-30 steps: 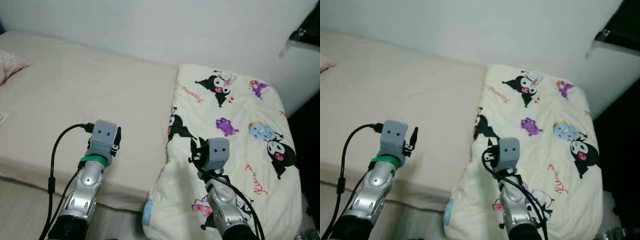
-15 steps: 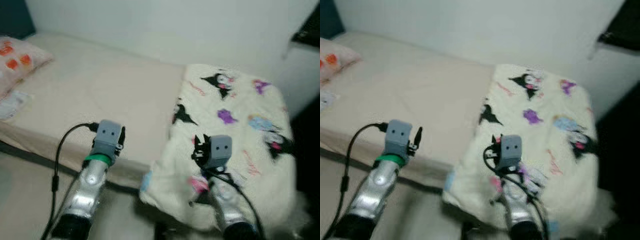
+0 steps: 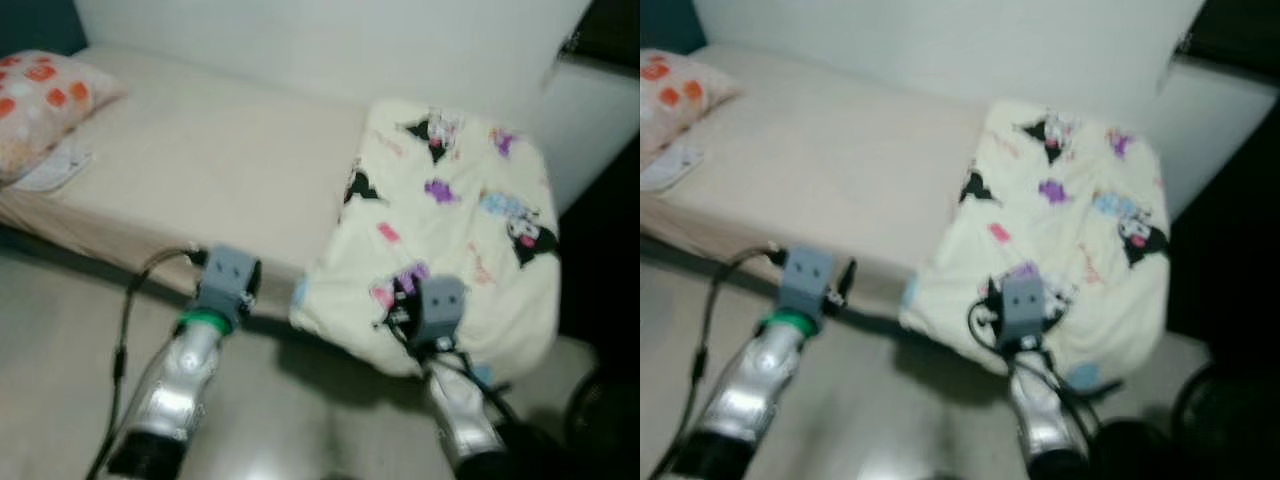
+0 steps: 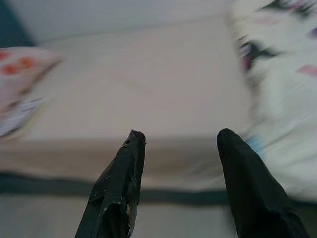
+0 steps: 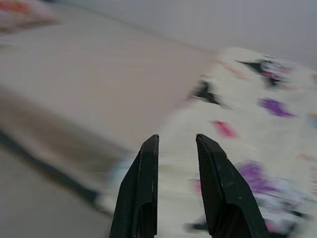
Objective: Clean up the room
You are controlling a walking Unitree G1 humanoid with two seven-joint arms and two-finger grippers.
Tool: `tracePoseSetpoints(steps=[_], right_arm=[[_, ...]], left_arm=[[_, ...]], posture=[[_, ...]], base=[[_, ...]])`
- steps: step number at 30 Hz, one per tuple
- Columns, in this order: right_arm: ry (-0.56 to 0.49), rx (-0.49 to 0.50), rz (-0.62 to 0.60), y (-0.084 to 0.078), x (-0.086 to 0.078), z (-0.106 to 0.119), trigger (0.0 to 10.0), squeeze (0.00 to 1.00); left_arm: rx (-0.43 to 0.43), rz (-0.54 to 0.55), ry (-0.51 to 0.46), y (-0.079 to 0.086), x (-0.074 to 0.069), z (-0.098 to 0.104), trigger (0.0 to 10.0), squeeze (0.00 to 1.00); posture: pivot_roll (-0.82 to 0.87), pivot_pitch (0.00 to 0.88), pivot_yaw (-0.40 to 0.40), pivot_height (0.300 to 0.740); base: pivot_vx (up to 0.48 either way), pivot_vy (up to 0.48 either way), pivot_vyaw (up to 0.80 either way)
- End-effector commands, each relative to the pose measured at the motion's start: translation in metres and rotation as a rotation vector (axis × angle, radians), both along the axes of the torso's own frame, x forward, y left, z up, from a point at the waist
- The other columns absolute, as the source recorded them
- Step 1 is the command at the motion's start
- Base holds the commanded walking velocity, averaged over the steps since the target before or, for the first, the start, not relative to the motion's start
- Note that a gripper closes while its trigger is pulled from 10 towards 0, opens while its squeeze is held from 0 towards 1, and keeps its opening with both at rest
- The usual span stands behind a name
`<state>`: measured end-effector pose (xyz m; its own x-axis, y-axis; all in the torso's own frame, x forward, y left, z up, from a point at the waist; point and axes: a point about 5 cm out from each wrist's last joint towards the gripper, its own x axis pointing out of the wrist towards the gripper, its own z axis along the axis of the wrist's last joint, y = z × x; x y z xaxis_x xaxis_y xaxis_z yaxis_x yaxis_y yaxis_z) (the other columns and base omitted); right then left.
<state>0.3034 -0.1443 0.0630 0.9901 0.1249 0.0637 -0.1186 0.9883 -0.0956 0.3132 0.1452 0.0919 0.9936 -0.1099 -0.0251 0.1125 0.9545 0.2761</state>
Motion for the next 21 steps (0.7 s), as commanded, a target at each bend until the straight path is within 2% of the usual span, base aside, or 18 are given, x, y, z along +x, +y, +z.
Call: tracePoseSetpoints(steps=[1, 21], right_arm=[[0.038, -0.026, 0.002, -0.003, -0.003, -0.008, 10.0, 0.00], [0.075, -0.037, -0.013, -0.001, -0.008, -0.019, 10.0, 0.00]], left_arm=[[0.016, -0.023, 0.032, -0.004, -0.003, -0.007, 10.0, 0.00], [0.029, -0.008, 0.077, 0.004, -0.005, -0.016, 10.0, 0.00]], posture=[[-0.04, 0.000, -0.026, 0.740], [-0.06, 0.000, -0.004, 0.740]], base=[[0.000, 0.000, 0.77], [0.000, 0.000, 0.77]])
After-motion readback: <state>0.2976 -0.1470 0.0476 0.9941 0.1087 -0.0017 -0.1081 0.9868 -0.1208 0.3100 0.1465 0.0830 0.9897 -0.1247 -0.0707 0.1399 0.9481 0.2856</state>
